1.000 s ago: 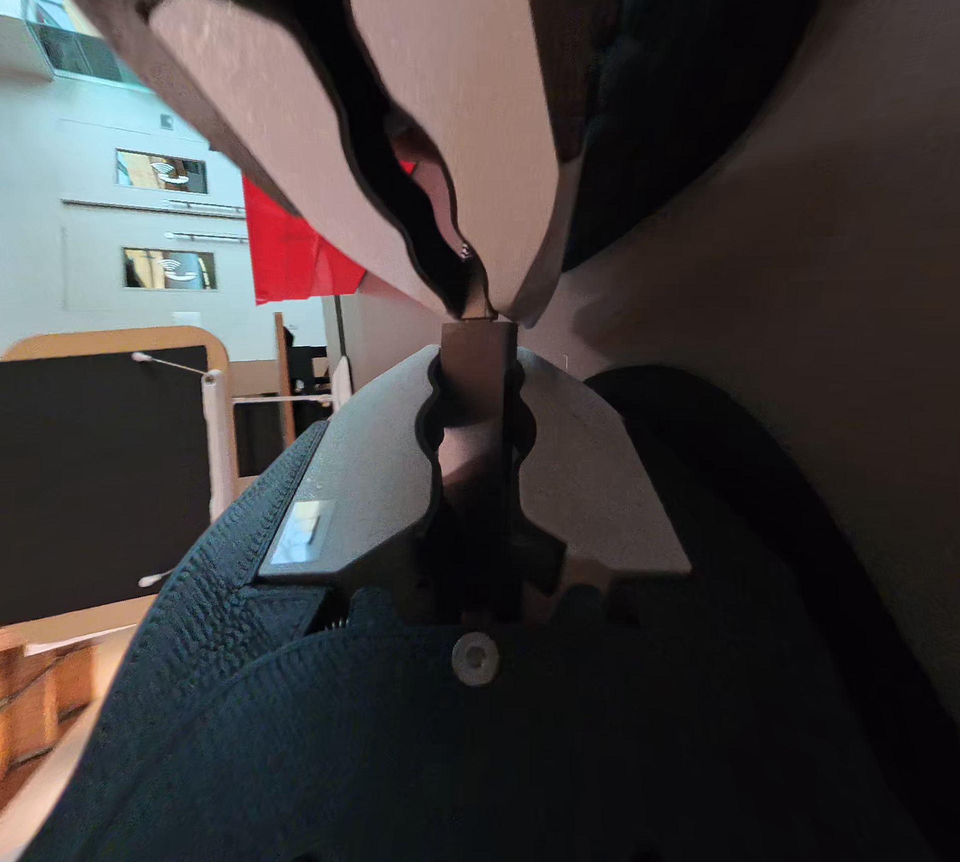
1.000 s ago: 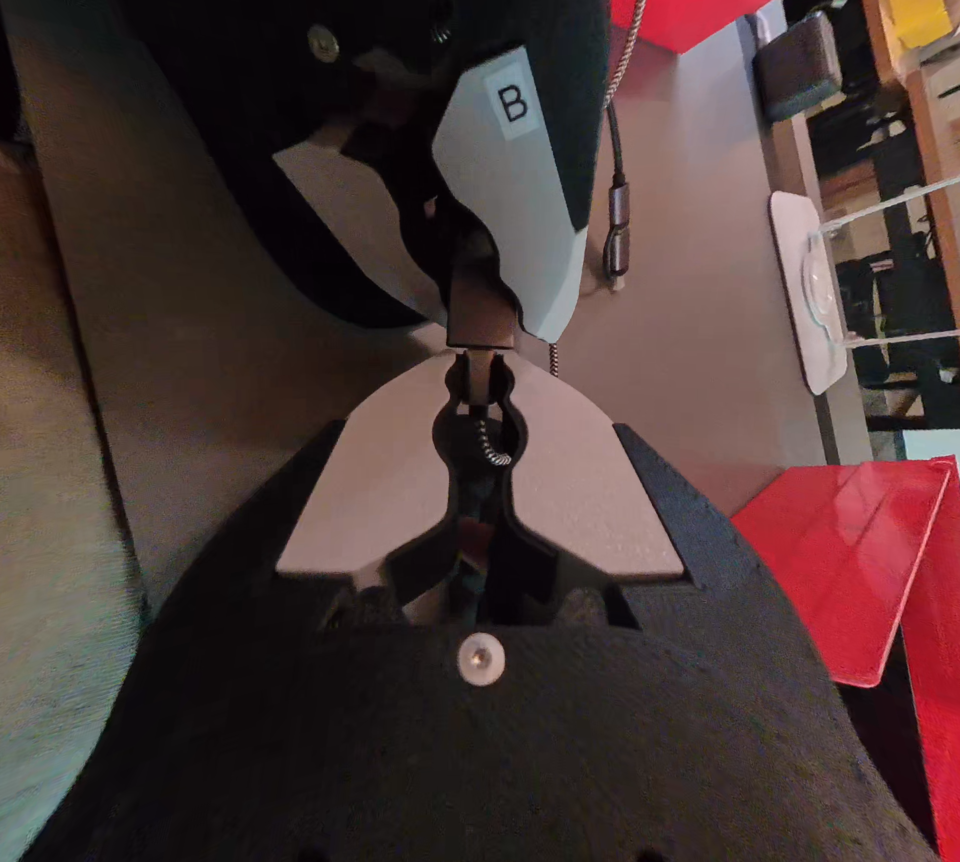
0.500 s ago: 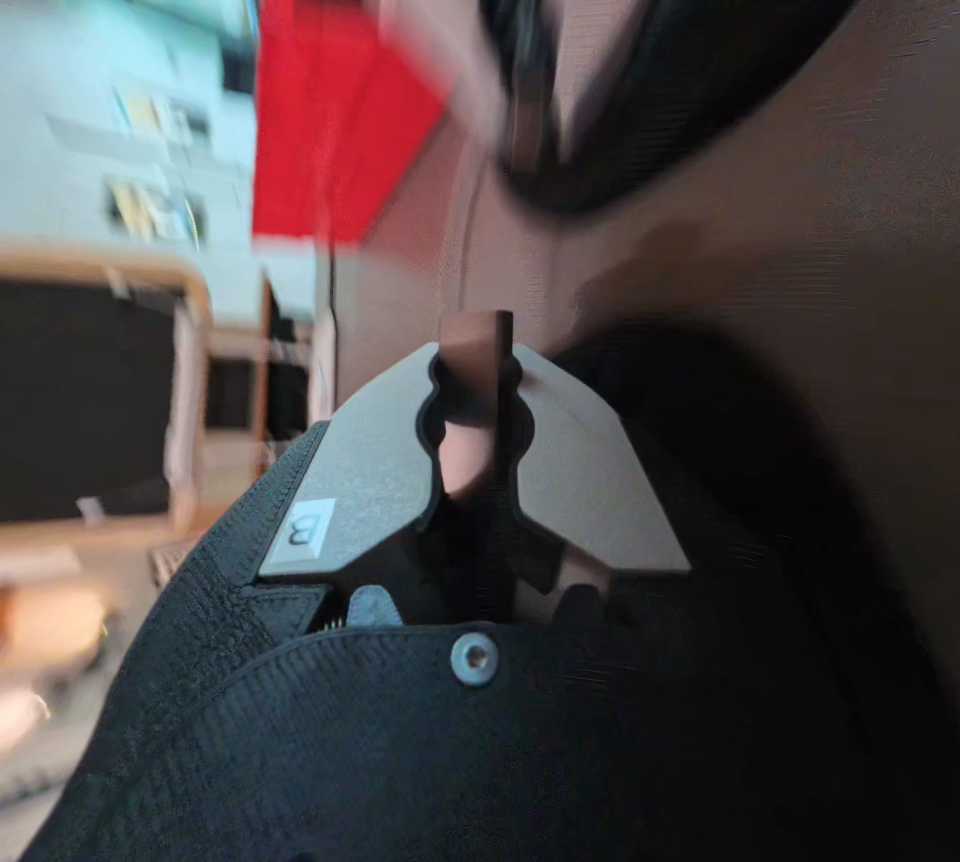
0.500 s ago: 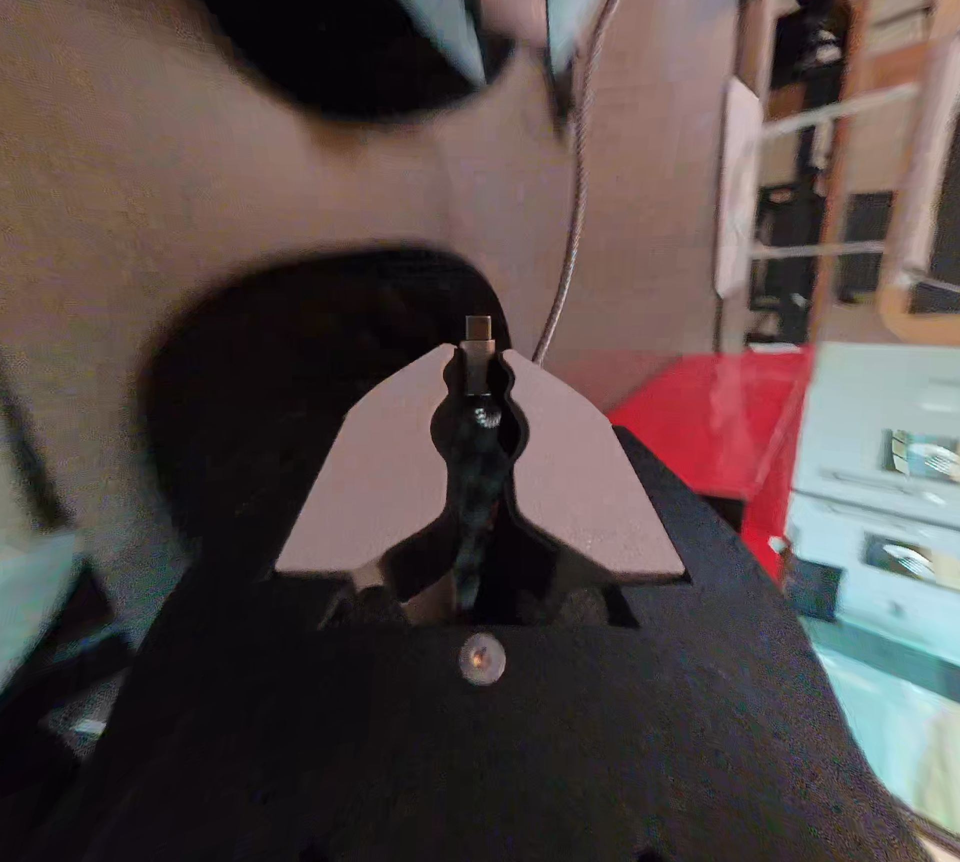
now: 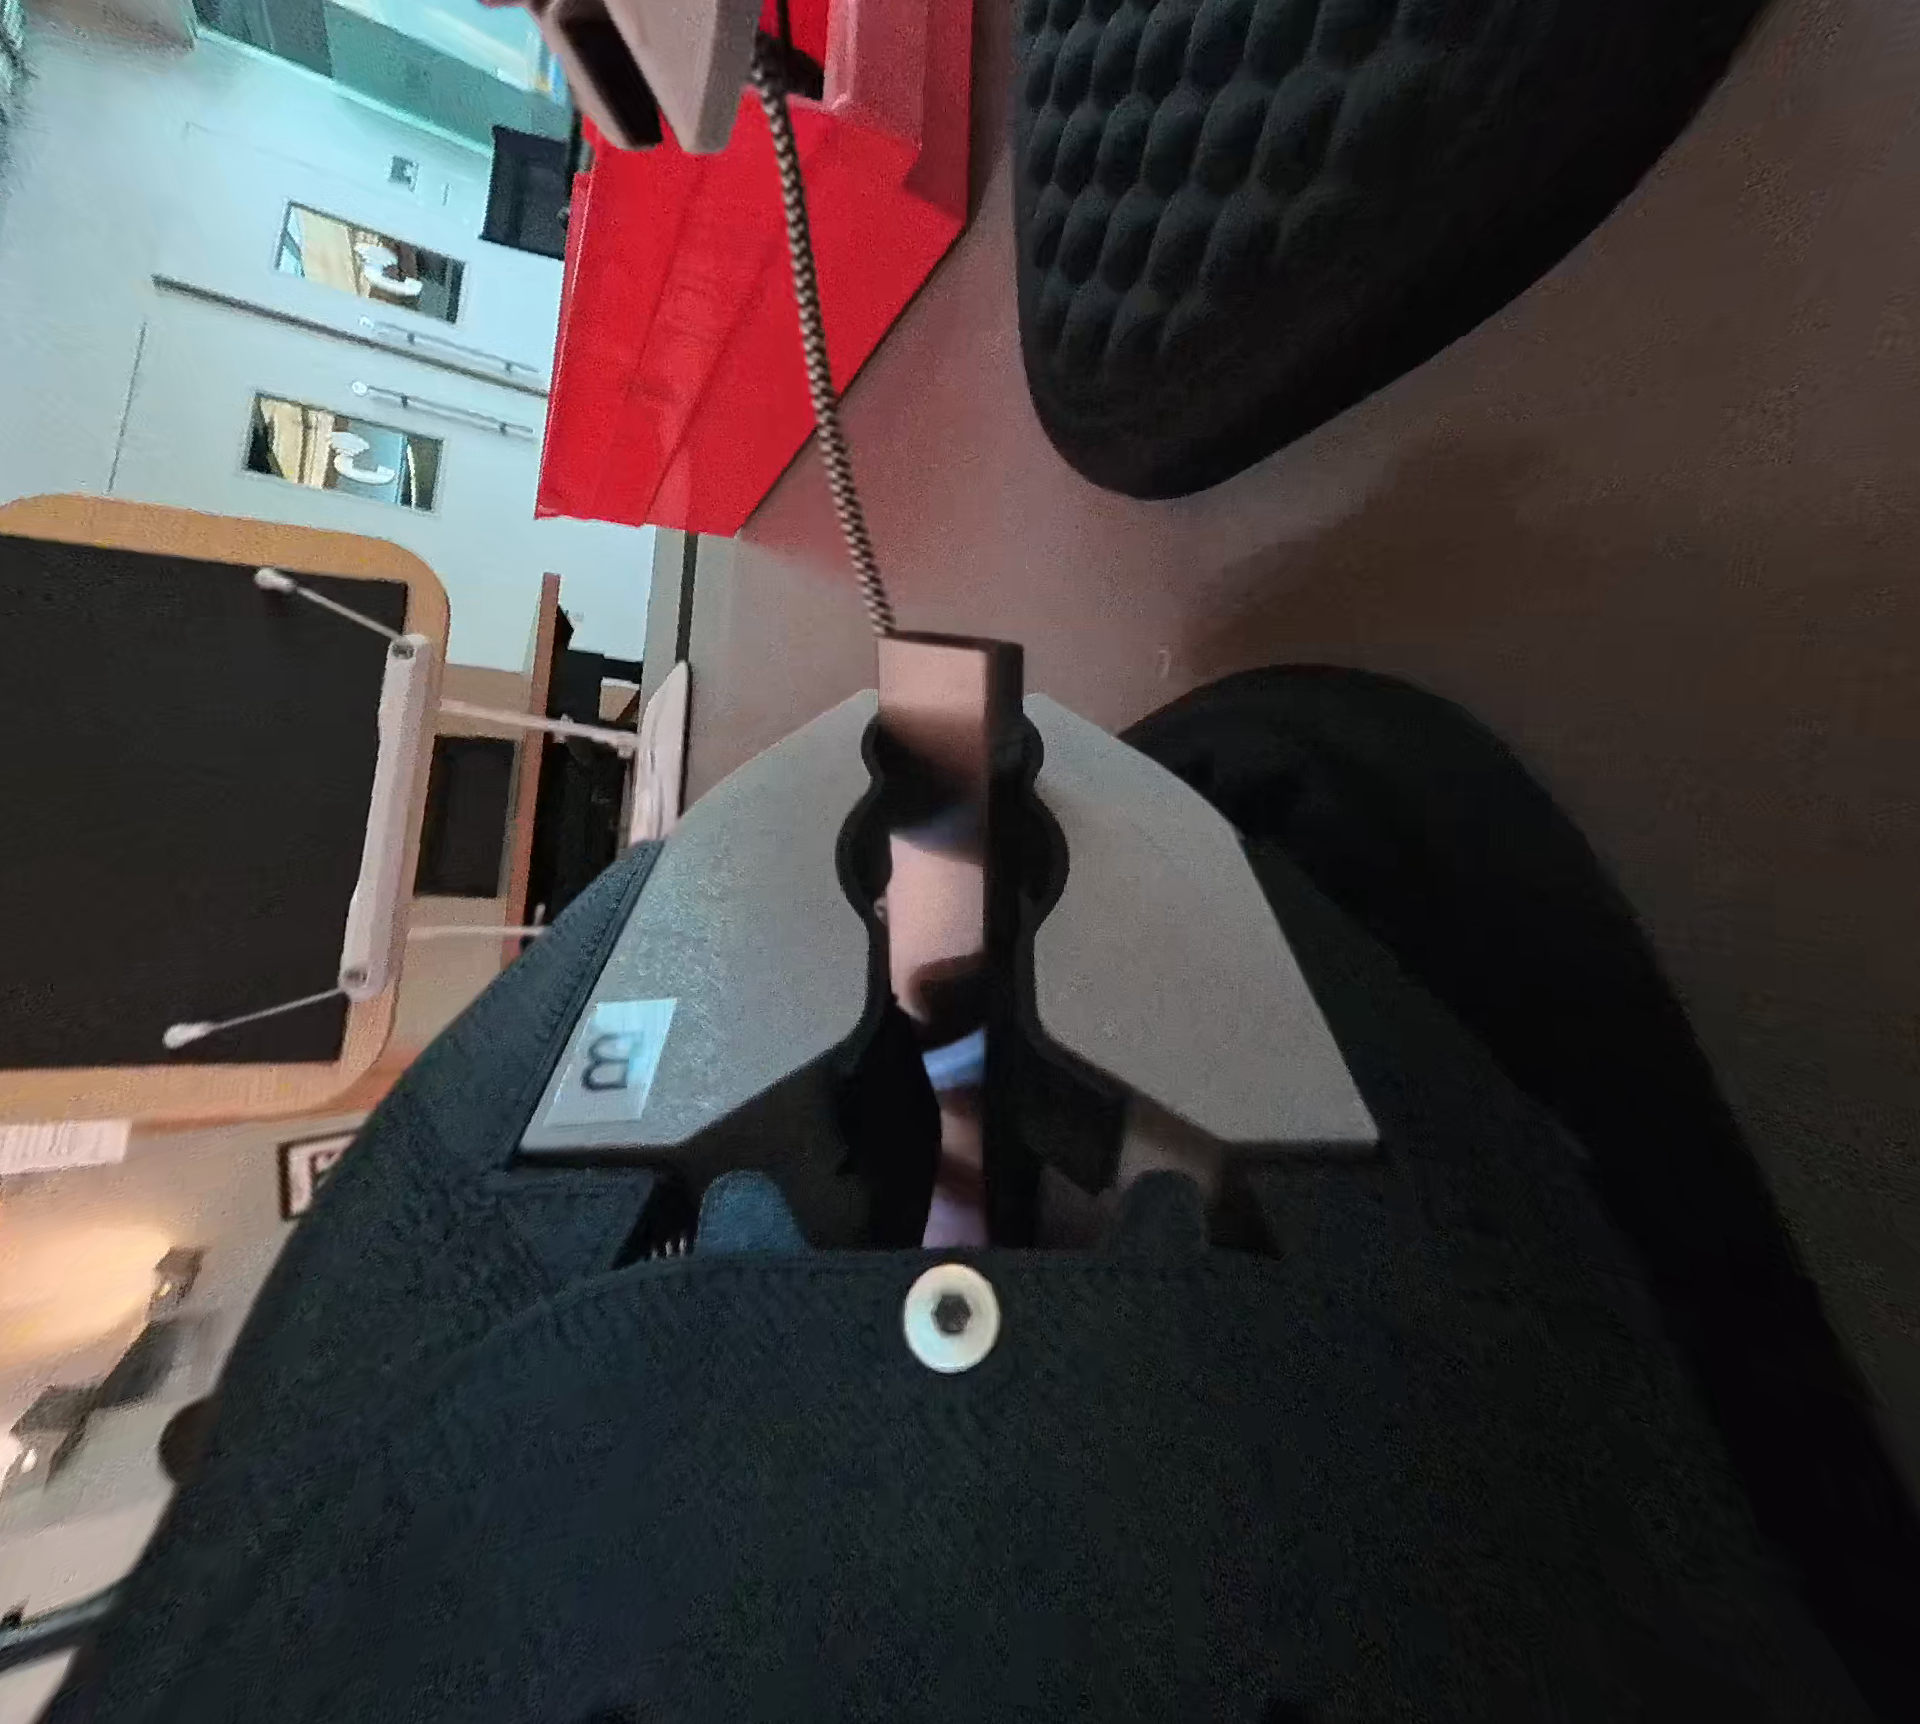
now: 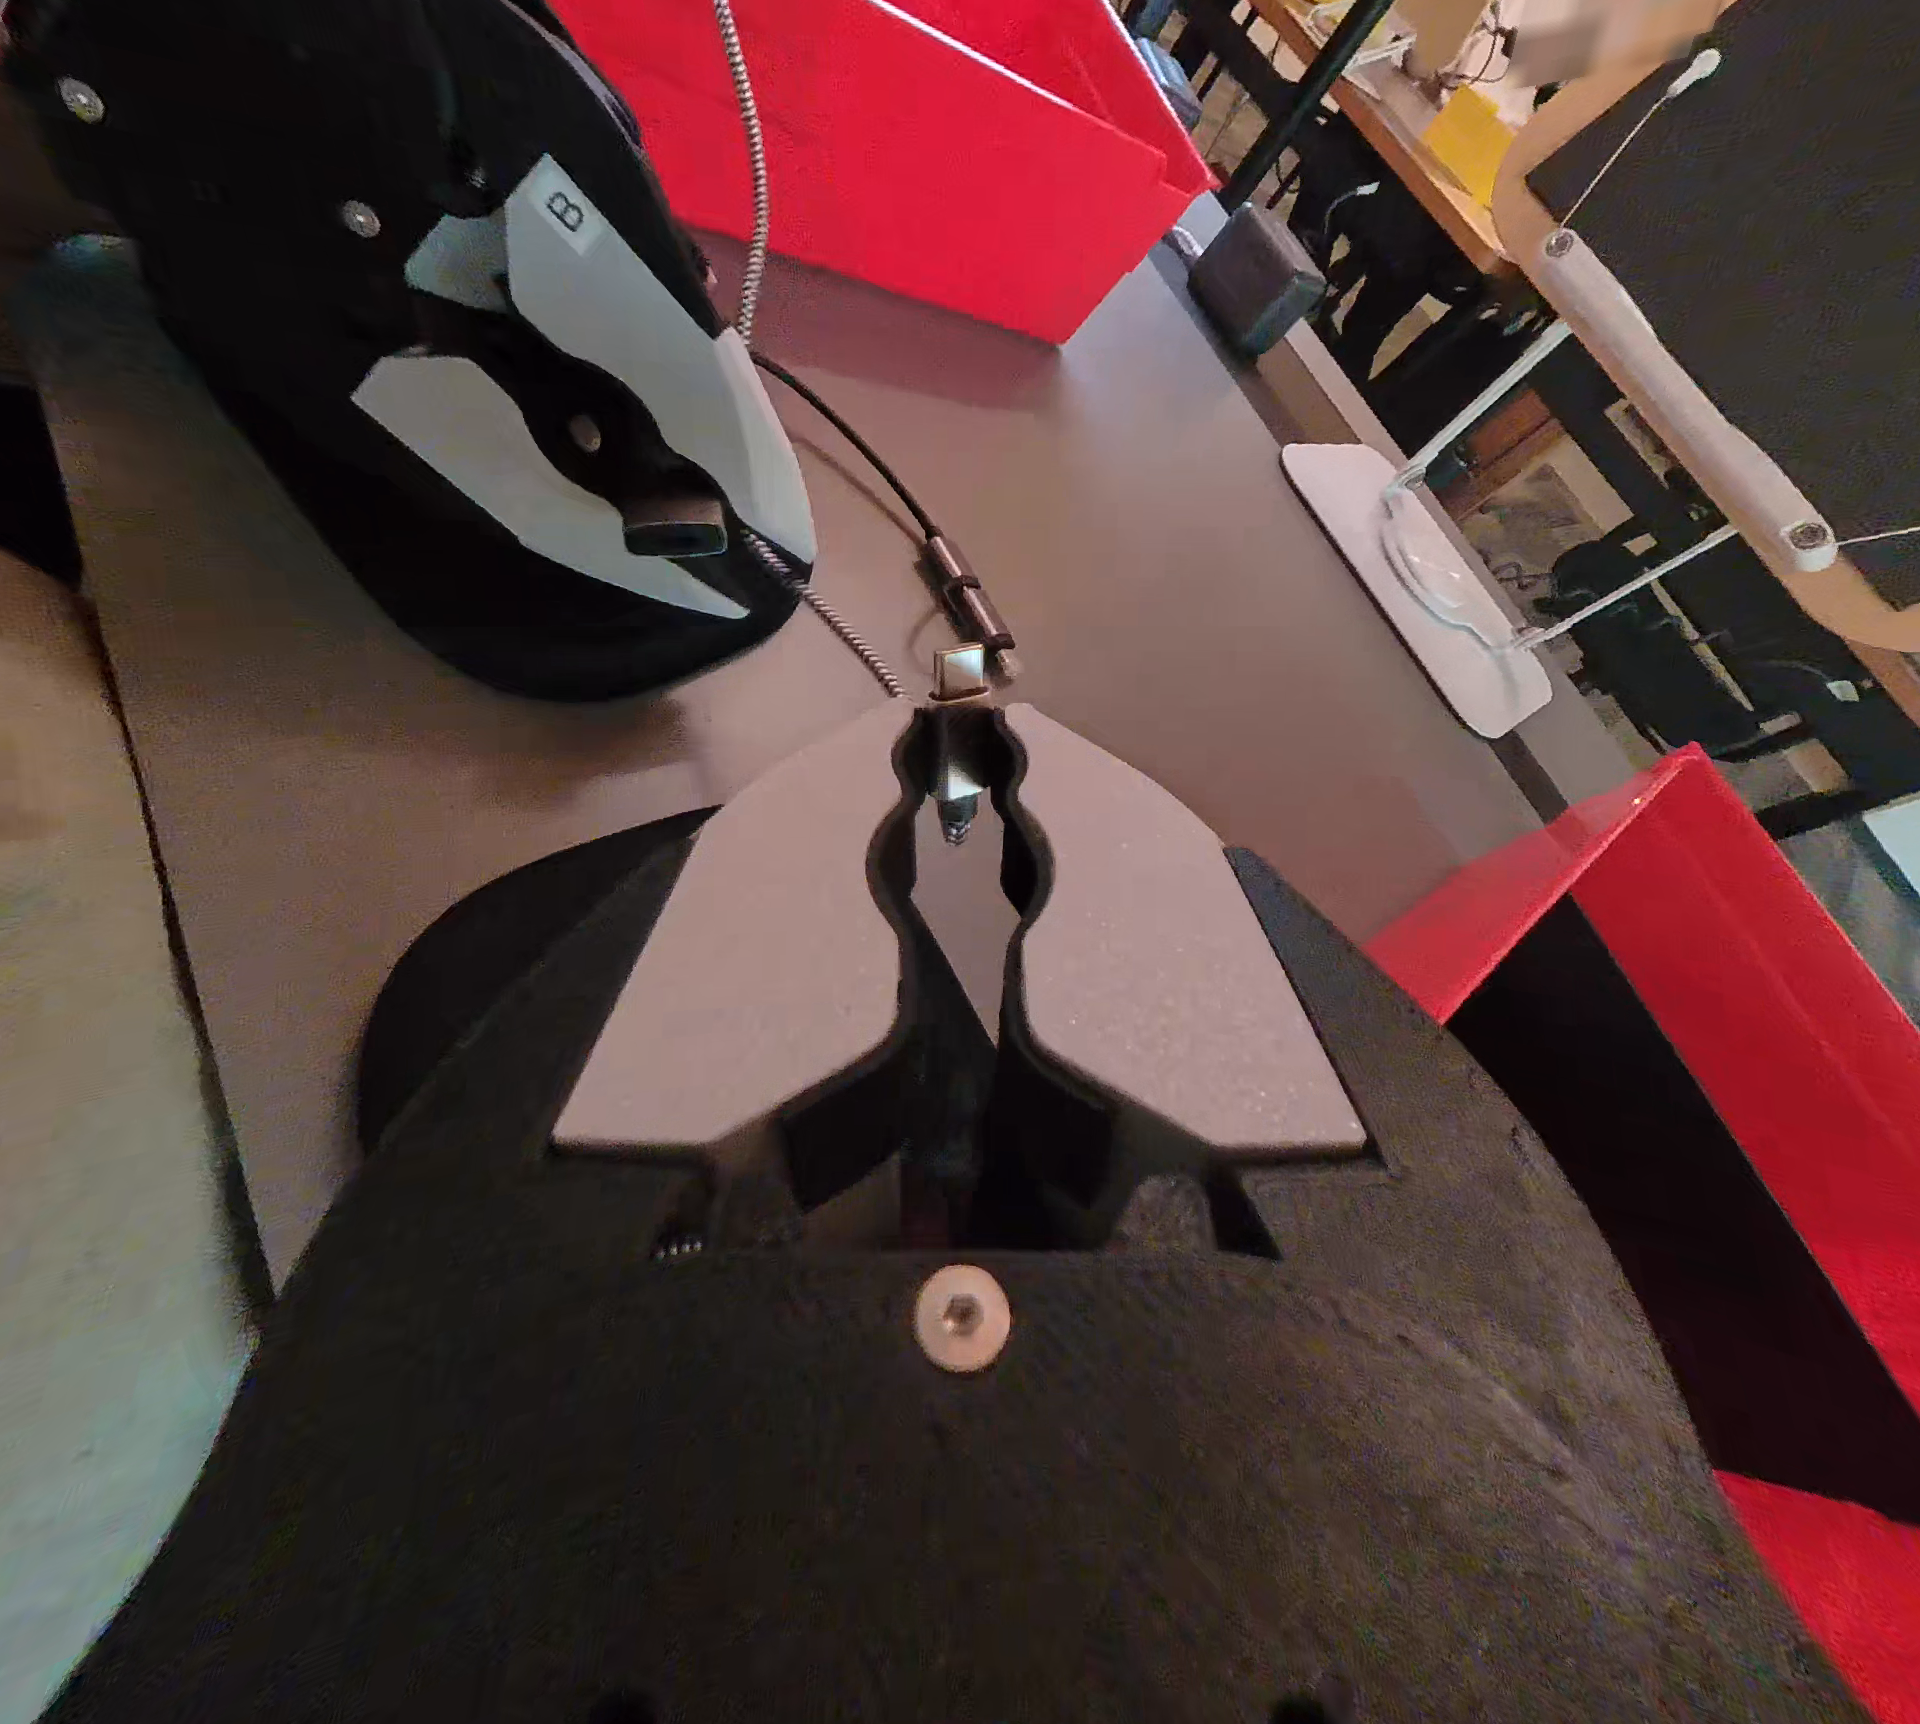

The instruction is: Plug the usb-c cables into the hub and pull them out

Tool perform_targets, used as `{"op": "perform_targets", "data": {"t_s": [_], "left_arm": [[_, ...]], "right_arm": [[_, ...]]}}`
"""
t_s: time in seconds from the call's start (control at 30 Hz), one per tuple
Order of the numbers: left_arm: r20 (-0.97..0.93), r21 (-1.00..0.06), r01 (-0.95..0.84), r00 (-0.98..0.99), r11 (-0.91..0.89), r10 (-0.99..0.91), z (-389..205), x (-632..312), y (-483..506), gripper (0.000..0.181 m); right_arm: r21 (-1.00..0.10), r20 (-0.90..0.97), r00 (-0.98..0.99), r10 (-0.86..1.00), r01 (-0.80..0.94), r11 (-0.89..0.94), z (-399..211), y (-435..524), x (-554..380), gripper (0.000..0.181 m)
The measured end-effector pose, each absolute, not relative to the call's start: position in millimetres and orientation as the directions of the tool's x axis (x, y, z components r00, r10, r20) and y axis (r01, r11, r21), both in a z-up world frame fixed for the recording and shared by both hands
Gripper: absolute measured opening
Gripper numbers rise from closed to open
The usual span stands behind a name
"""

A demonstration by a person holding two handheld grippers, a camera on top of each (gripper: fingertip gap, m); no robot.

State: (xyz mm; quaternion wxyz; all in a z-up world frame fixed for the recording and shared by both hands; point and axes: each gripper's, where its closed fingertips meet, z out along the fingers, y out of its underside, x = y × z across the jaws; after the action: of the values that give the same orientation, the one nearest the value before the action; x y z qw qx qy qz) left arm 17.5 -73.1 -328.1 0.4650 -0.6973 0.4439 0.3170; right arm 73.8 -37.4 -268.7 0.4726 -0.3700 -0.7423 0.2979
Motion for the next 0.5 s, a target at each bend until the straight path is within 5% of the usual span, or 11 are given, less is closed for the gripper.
{"op": "perform_targets", "data": {"t_s": [0.17, 0.4, 0.5], "left_arm": [[-0.767, -0.435, -0.833, 0.541, -0.342, -0.344, -336, 1, -68, 0.02], [-0.537, -0.639, -0.659, 0.751, -0.397, -0.384, -325, 10, -79, 0.068], [-0.466, -0.703, -0.579, 0.813, -0.413, -0.348, -318, 5, -83, 0.074]], "right_arm": [[-0.773, 0.546, -0.256, 0.798, 0.215, 0.597, -264, -47, 62, 0.01], [-0.816, 0.494, -0.259, 0.83, 0.19, 0.546, -252, -47, 52, 0.011], [-0.835, 0.444, -0.279, 0.852, 0.217, 0.506, -259, -42, 52, 0.015]]}}
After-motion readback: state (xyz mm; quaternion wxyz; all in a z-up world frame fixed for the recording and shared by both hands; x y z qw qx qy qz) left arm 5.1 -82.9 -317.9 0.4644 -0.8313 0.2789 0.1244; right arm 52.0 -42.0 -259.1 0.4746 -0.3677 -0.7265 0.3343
